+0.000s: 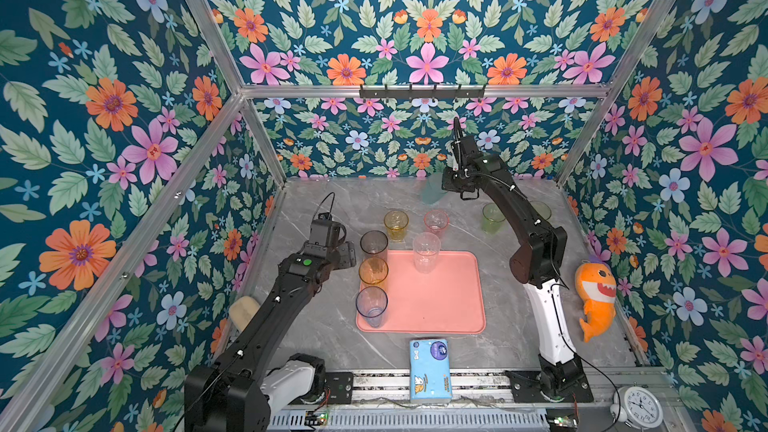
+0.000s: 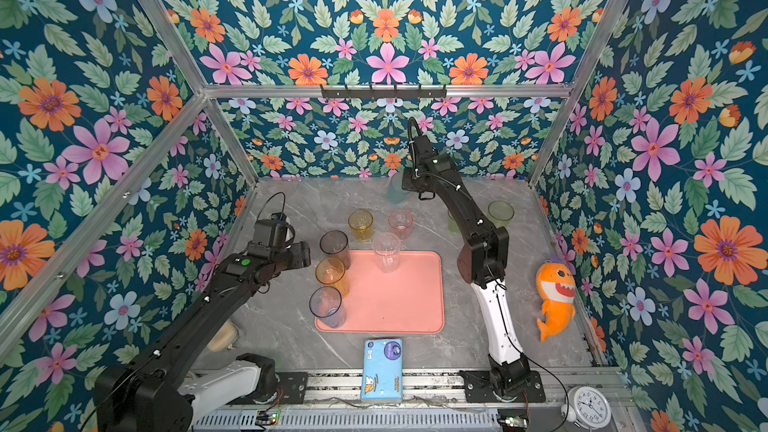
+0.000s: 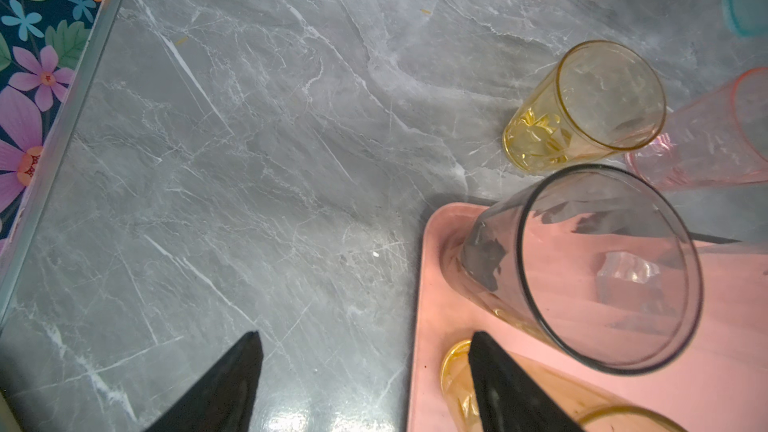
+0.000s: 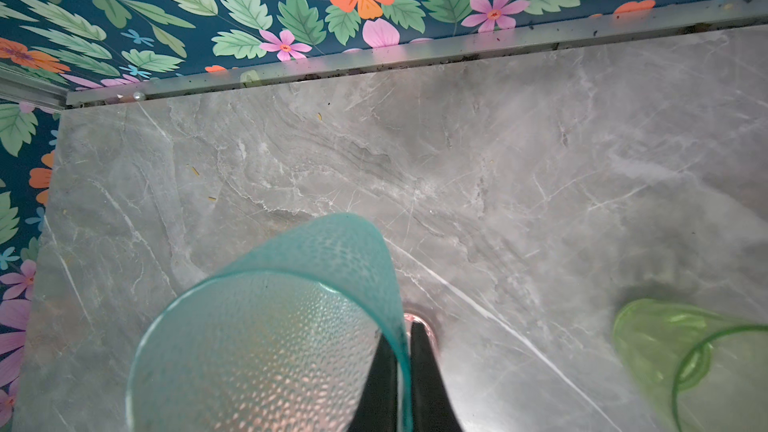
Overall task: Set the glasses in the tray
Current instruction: 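Lift the teal frosted cup with the right gripper and carry it toward the tray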
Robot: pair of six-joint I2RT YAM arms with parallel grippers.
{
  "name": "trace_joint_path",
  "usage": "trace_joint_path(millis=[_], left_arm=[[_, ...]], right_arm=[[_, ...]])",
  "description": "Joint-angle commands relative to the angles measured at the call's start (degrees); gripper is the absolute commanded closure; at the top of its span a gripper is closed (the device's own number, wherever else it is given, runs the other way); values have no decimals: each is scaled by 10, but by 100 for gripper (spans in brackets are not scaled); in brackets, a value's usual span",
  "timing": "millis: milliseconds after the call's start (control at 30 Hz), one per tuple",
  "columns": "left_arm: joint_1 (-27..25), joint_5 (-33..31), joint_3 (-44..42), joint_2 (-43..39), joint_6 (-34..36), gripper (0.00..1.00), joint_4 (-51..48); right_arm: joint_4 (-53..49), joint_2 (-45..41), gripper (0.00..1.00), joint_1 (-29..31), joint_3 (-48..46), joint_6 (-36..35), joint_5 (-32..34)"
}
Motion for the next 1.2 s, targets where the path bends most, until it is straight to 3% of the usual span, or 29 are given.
trace_joint_path(millis=[0, 333, 1167], left_arm=[[0, 0, 0, -4, 0, 19, 2], [0, 0, 0, -4, 0, 19, 2], [0, 1, 2, 1, 0, 19, 4]], right_arm=[[-9, -17, 100, 1, -8, -16, 22], [-36, -67, 100, 0, -37, -34, 42], [-31, -308, 100, 1, -283, -61, 81]])
